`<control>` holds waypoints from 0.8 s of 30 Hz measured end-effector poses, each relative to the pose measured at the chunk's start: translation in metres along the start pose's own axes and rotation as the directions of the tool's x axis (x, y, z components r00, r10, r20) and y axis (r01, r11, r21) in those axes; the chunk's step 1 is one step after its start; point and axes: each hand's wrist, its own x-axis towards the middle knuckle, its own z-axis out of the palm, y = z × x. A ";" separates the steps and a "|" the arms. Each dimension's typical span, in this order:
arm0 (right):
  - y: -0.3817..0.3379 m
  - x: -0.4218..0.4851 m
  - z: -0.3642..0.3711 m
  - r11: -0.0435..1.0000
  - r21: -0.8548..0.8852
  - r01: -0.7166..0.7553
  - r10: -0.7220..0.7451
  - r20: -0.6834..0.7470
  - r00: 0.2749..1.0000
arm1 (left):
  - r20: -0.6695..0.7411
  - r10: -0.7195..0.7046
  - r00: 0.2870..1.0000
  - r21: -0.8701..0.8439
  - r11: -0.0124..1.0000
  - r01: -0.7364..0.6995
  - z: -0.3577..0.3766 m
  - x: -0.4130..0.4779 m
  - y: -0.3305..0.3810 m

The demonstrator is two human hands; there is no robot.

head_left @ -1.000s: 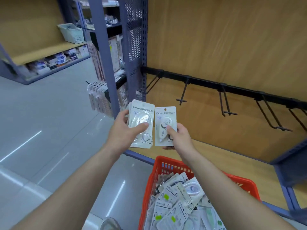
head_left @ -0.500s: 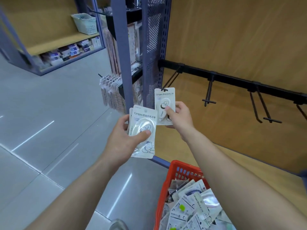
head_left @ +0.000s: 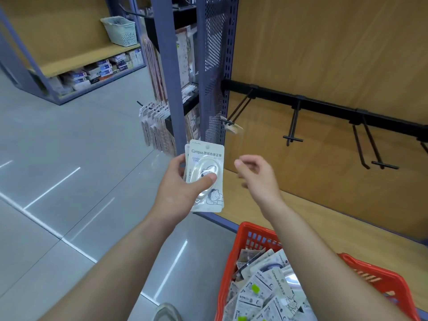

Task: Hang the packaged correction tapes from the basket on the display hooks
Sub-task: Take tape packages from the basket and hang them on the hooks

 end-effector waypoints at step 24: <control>-0.021 -0.029 0.003 0.940 0.315 -0.133 0.120 0.060 0.991 | -0.037 0.020 0.999 -0.023 1.000 -0.021 -0.012 0.005 -0.002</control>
